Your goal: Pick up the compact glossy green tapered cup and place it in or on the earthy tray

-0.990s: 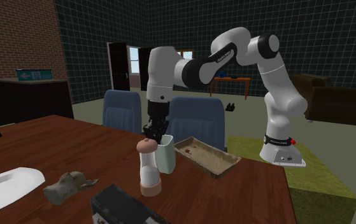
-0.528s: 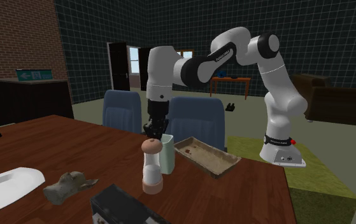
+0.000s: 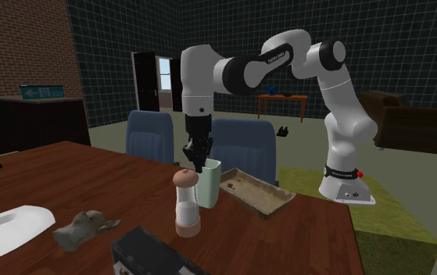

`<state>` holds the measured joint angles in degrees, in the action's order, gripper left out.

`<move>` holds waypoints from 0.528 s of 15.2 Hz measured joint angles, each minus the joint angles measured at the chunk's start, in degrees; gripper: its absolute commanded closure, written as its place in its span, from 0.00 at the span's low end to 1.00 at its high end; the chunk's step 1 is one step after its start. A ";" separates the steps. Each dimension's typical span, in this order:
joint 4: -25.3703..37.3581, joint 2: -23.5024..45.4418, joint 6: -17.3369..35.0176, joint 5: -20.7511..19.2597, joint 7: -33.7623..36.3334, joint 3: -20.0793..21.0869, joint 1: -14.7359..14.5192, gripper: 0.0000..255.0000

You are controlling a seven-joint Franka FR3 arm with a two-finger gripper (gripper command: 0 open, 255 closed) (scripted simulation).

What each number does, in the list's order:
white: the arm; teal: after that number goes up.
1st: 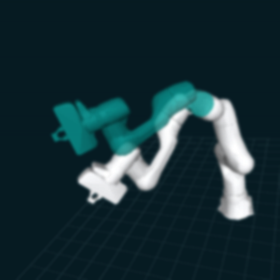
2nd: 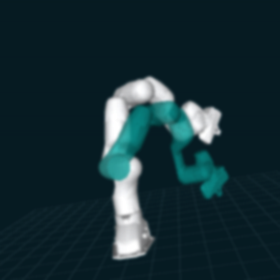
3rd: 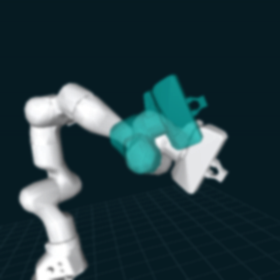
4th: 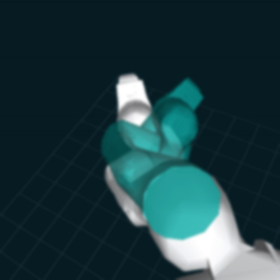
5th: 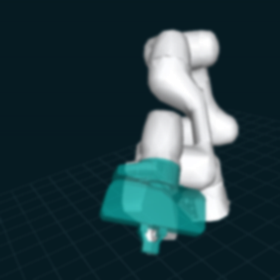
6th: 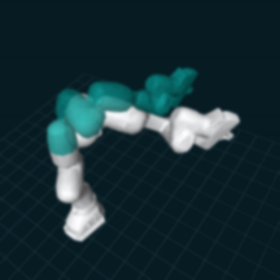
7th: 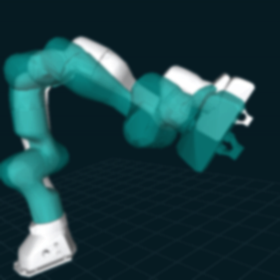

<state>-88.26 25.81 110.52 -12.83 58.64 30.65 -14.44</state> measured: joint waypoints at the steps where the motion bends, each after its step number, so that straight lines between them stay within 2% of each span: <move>1: 0.71 -0.04 -0.74 0.07 -0.07 0.04 -0.07 1.00; 8: 4.80 -0.89 -5.55 0.68 -0.54 0.38 -0.29 1.00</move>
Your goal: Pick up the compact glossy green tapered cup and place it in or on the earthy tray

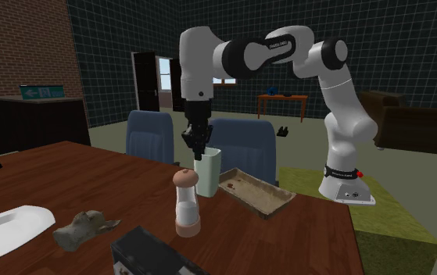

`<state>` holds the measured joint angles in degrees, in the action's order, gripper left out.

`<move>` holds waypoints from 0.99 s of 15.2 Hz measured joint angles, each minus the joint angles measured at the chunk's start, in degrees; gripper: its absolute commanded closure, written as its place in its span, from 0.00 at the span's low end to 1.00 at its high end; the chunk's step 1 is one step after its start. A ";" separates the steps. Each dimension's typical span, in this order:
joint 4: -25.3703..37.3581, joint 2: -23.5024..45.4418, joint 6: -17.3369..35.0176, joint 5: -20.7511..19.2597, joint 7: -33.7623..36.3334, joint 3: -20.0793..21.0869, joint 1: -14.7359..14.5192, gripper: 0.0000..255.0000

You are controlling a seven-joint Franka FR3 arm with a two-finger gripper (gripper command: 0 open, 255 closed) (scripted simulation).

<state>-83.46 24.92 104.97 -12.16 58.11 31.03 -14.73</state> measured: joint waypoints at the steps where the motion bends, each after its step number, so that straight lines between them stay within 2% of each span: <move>1: 0.60 -0.19 -0.78 0.12 -0.06 0.07 -0.04 1.00; 6: 4.34 -0.17 -4.41 0.21 -0.16 0.23 -0.58 1.00; 8: 0.44 -3.52 -3.57 1.72 -0.76 0.70 0.95 1.00; 11: -8.15 -11.35 -1.80 5.60 -3.15 1.34 4.45 1.00; 15: -18.25 -22.36 -1.04 11.57 -6.86 1.33 7.52 1.00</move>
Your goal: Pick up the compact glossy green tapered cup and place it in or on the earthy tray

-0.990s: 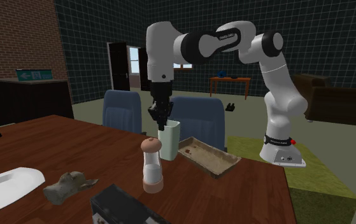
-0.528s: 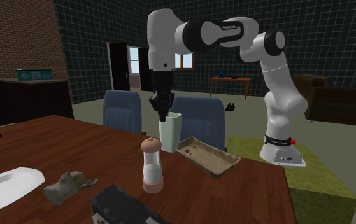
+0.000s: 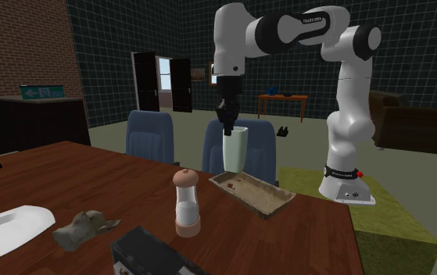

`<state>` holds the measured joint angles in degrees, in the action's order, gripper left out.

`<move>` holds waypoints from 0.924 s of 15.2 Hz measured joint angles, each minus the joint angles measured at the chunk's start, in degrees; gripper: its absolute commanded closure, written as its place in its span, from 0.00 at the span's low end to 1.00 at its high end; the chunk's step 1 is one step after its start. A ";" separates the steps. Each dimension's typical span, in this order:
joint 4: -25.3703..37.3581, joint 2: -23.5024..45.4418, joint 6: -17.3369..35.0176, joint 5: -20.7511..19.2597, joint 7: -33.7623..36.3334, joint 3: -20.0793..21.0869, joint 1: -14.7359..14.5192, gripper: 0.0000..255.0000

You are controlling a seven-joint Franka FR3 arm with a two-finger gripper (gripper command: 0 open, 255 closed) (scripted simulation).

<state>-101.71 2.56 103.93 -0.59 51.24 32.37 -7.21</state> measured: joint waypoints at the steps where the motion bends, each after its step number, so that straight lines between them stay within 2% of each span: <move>1: -2.75 -3.23 -0.04 1.76 -1.10 -0.22 0.47 1.00; 4: -9.77 -11.44 -0.24 5.97 -4.82 -1.84 1.30 1.00; 6: -12.07 -13.93 -0.16 7.19 -5.99 -2.51 1.30 1.00; 14: -18.51 -14.56 5.68 7.80 -6.56 -2.41 1.10 1.00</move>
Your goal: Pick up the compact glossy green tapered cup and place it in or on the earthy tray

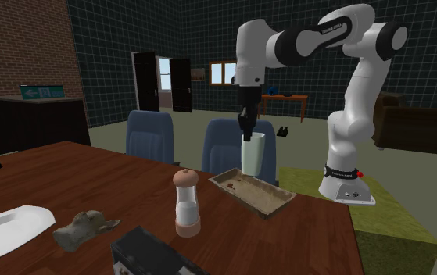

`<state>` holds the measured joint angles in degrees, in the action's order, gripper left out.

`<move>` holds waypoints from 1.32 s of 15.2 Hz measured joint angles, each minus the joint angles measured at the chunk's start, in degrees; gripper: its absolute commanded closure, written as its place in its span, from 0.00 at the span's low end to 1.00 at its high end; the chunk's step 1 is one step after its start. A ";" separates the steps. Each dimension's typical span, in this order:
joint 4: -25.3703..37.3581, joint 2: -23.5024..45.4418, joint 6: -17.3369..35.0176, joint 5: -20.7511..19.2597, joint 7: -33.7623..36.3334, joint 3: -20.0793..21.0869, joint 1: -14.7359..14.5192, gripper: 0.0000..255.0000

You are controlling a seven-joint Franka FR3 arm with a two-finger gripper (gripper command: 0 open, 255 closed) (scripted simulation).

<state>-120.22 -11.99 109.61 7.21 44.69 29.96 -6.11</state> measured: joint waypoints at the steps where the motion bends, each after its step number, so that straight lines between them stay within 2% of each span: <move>1: -0.53 0.25 0.76 -0.07 0.09 0.11 -0.02 1.00; 13: -7.28 3.09 10.10 -0.96 0.88 1.19 -0.14 1.00; 19: -7.53 3.45 10.68 -1.13 0.94 1.23 -0.09 1.00; 20: -7.53 3.45 10.69 -1.13 0.94 1.23 -0.09 0.00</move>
<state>-127.75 -8.54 120.30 6.07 45.63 31.19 -6.21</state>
